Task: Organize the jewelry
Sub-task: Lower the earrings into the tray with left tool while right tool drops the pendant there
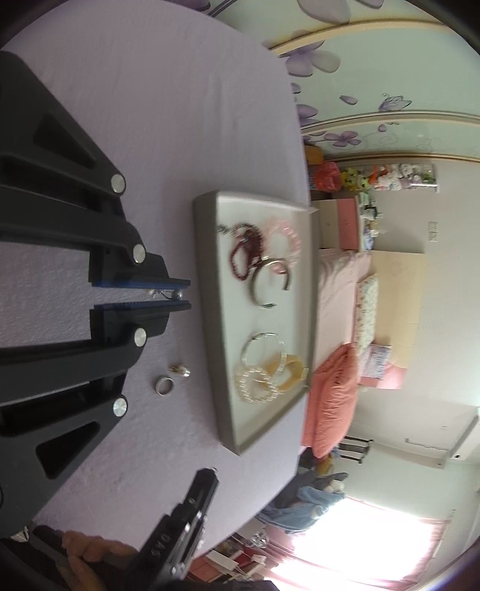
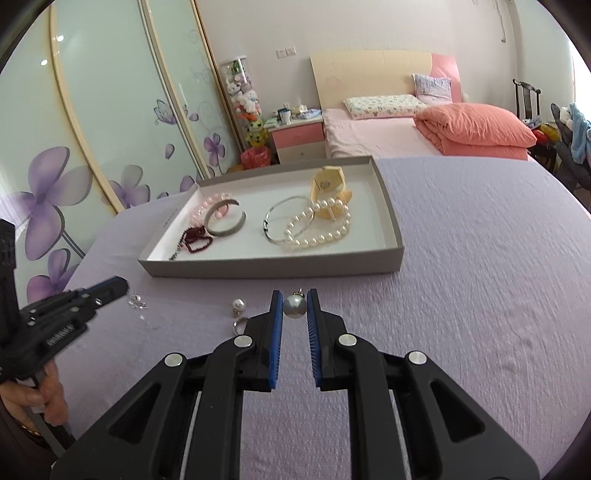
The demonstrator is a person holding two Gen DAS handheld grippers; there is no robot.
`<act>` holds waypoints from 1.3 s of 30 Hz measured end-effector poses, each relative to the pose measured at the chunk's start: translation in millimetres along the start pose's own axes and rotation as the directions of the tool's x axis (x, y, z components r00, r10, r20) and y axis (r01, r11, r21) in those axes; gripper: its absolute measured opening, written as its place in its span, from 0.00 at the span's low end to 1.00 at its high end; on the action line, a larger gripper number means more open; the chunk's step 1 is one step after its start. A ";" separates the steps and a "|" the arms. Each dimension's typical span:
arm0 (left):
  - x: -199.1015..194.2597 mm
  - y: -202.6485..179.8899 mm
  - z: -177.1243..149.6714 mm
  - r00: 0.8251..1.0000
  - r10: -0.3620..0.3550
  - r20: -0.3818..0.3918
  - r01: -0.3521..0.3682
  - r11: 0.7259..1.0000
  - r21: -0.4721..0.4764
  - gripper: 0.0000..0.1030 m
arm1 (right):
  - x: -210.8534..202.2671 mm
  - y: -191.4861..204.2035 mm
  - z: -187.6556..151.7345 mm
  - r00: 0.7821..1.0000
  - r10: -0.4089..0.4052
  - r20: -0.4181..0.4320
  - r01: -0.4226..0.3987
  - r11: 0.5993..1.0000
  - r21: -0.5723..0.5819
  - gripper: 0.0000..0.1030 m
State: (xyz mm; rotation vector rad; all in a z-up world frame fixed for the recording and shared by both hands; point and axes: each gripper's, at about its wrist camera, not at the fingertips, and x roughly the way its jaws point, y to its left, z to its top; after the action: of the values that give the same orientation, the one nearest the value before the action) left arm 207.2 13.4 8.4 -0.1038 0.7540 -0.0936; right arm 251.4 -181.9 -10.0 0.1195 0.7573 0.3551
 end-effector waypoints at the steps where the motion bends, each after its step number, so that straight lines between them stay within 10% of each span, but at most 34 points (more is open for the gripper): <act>1: -5.2 1.0 3.0 1.000 -0.002 0.012 0.002 1.000 -0.002 0.06 | -1.7 0.7 1.5 1.000 0.000 0.006 0.000 1.000 -0.002 0.13; 18: -42.5 7.3 41.1 0.993 0.011 0.117 -0.010 1.000 -0.010 0.06 | -10.3 12.7 25.7 0.997 -0.019 0.071 0.023 0.998 -0.050 0.13; 39: 10.6 9.1 96.1 0.990 0.025 0.140 -0.020 0.999 -0.032 0.06 | 22.4 8.1 61.1 0.992 -0.065 0.108 0.071 0.996 -0.052 0.13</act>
State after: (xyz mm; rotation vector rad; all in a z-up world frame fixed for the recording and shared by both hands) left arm 281.4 26.9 69.7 -0.1292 0.6161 -0.0529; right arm 306.4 -165.1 21.5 0.0599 0.6445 0.3023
